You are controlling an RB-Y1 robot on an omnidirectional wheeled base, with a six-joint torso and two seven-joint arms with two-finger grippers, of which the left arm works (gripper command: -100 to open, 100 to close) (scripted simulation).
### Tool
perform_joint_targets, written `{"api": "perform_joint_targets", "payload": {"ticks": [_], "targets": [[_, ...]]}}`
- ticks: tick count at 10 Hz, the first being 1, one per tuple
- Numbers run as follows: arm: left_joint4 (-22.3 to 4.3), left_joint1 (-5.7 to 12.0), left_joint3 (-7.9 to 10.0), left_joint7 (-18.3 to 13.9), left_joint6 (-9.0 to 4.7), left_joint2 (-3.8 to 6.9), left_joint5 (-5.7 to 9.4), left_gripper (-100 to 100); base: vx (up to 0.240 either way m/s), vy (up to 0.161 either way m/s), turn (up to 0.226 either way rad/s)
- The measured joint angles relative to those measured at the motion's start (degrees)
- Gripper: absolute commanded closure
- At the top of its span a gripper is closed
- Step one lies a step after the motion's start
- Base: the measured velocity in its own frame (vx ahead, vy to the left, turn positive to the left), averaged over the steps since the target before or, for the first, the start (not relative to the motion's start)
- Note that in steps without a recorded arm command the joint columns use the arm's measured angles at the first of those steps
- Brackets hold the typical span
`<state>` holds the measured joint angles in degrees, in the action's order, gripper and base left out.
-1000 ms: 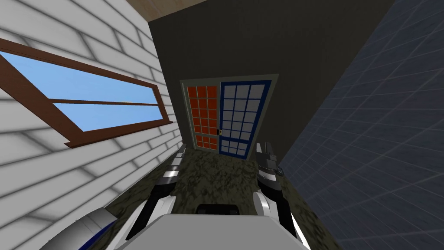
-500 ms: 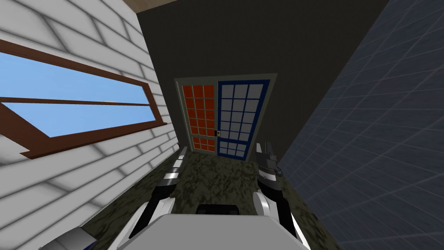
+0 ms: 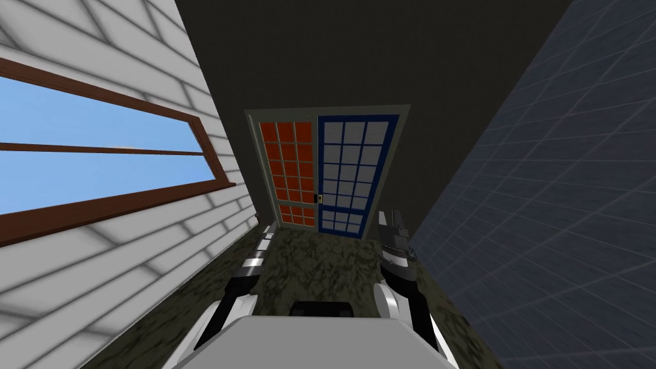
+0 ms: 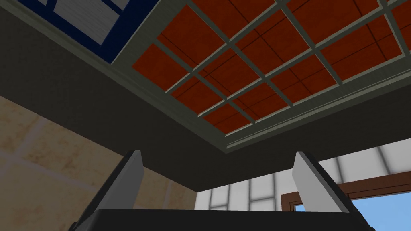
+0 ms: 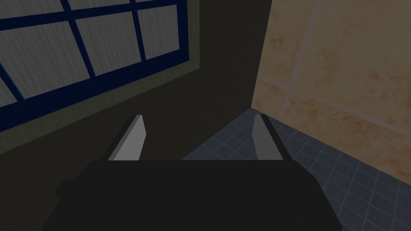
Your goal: Pull the door open
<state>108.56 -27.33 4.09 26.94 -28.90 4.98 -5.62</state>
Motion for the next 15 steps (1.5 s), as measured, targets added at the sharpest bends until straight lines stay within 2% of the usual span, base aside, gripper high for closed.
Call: {"api": "perform_joint_targets", "payload": {"ticks": [5, 15], "targets": [[-5.88, 1.71, 1.55, 4.9, -1.78, 0.55, -0.64, -100, 0.096, 0.002, -0.066], [-17.52, 4.03, 4.23, 15.56, -6.09, 0.63, -2.24, -100, 0.103, 0.004, -0.068]]}}
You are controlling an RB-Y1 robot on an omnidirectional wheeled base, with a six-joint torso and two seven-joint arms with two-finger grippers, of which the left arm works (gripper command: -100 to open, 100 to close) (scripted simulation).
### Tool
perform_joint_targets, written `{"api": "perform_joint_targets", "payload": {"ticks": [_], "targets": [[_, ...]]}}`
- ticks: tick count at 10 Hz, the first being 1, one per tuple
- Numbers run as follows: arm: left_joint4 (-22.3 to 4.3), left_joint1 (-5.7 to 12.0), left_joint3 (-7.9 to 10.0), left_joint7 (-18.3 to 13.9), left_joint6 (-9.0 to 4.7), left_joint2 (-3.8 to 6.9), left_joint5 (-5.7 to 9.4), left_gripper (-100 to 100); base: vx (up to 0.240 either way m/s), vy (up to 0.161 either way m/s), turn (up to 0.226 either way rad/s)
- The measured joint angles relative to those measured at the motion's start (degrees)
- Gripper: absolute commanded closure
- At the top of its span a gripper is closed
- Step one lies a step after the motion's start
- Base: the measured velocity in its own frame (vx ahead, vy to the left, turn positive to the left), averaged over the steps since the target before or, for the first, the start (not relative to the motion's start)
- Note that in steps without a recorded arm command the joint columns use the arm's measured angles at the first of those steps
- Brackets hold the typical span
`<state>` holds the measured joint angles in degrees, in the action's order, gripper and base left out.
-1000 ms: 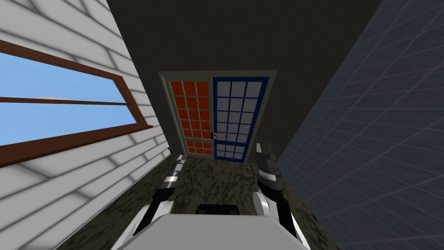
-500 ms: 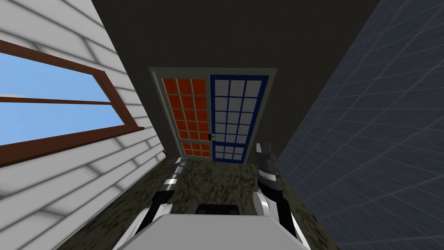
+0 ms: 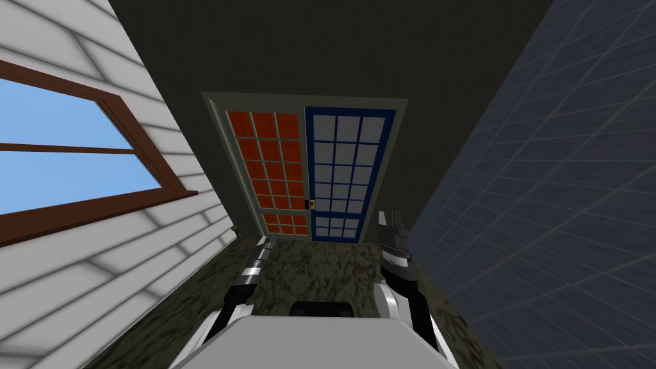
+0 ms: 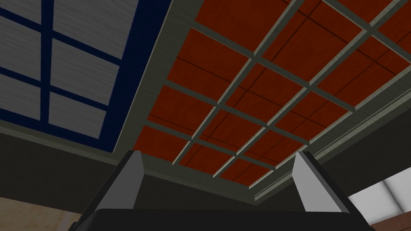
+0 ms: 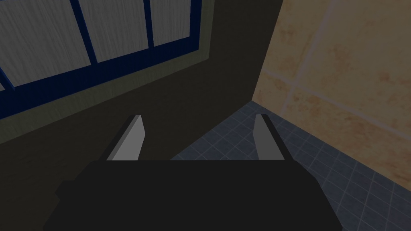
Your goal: Pull the door open
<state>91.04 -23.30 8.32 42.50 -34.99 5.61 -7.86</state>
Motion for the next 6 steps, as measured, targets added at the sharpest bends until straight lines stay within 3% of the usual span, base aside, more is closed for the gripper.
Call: {"api": "perform_joint_targets", "payload": {"ticks": [6], "targets": [[-6.9, 1.61, 1.71, 6.33, -2.36, -0.01, -0.9, -100, 0.097, 0.011, -0.07]]}}
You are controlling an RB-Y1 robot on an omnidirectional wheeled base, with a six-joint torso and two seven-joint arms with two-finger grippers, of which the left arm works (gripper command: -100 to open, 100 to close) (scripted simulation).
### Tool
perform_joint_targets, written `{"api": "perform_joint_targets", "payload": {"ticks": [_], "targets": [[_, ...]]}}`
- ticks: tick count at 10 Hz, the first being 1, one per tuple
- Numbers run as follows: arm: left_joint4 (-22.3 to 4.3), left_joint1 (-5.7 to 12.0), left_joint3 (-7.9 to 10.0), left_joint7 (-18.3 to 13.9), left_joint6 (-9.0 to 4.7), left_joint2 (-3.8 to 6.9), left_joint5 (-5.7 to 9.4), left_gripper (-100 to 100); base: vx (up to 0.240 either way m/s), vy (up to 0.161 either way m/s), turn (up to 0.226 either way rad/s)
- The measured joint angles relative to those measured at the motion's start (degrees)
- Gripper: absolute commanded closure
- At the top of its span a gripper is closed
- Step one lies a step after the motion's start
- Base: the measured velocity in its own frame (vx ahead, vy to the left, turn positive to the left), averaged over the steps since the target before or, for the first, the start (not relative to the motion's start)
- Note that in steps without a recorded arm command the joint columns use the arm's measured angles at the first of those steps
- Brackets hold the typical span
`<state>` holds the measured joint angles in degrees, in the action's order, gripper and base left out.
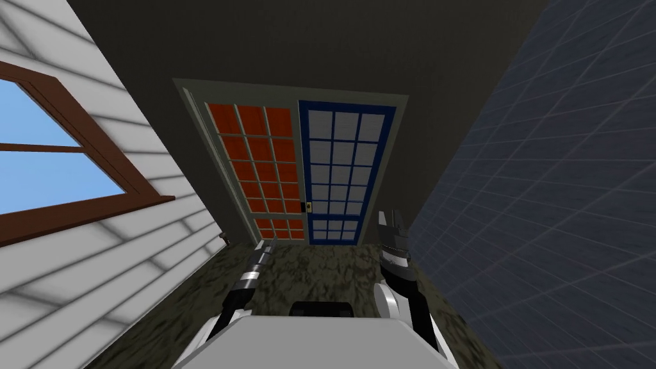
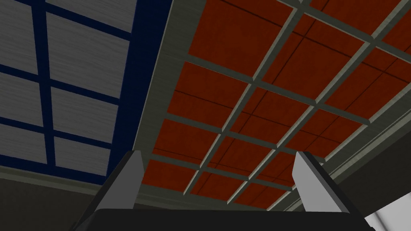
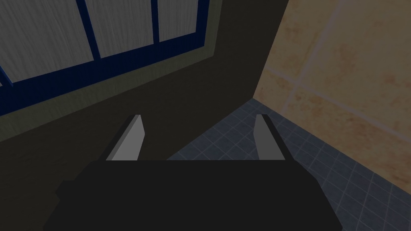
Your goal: Pull the door open
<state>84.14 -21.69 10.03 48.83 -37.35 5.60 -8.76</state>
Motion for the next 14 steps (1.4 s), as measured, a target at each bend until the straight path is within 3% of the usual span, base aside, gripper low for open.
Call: {"api": "perform_joint_targets", "payload": {"ticks": [7, 14], "targets": [[-7.11, 1.49, 1.81, 6.96, -2.45, -0.3, -1.03, -100, 0.102, 0.015, -0.065], [-15.58, 3.36, 3.73, 14.35, -5.84, -1.04, -2.07, -100, 0.12, 0.022, -0.076]]}}
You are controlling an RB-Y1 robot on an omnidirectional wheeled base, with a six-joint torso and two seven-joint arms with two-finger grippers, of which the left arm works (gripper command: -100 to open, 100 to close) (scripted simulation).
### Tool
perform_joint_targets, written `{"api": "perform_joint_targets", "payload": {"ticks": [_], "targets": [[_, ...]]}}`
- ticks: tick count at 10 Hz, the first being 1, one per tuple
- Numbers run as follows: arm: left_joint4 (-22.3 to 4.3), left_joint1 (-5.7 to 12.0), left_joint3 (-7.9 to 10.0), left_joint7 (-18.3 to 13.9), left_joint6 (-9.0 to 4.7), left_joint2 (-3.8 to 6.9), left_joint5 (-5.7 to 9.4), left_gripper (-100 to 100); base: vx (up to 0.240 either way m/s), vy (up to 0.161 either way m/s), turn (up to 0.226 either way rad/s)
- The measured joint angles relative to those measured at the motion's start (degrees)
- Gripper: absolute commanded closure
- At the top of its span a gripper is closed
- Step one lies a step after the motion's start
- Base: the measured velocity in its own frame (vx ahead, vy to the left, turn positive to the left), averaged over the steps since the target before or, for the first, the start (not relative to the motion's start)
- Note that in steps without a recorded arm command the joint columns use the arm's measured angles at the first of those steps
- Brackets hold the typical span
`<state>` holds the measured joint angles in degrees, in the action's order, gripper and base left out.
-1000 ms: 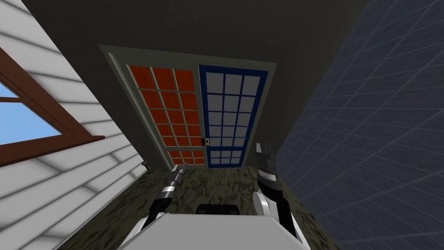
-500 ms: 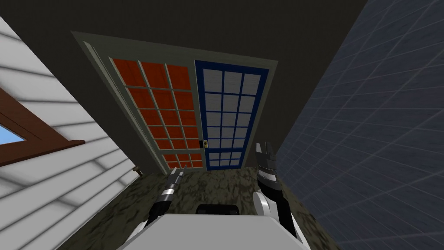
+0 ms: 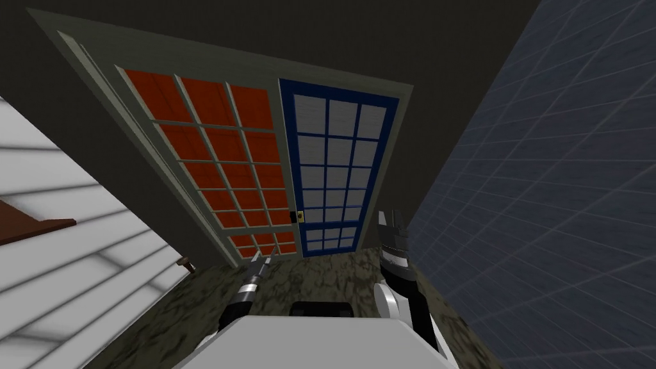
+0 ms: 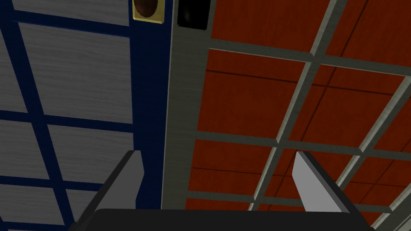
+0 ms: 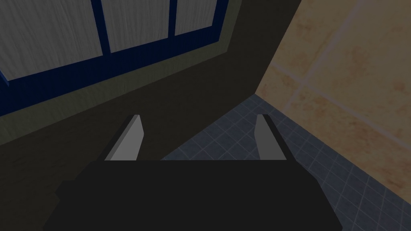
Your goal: Pull the door open
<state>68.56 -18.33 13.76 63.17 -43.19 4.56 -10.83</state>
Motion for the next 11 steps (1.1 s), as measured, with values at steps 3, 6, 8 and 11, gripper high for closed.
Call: {"api": "perform_joint_targets", "payload": {"ticks": [3, 6, 8, 11], "targets": [[-3.47, 0.89, 0.86, 3.42, -1.18, -0.51, -0.53, -100, 0.13, 0.031, -0.078], [-6.29, 1.62, 1.54, 6.37, -2.14, -1.11, -0.98, -100, 0.129, 0.025, -0.053], [-8.29, 2.27, 1.98, 7.92, -2.96, -1.36, -1.17, -100, 0.141, 0.038, -0.09], [-10.61, 3.16, 2.58, 10.57, -3.64, -1.99, -1.6, -100, 0.135, 0.039, -0.041]]}}
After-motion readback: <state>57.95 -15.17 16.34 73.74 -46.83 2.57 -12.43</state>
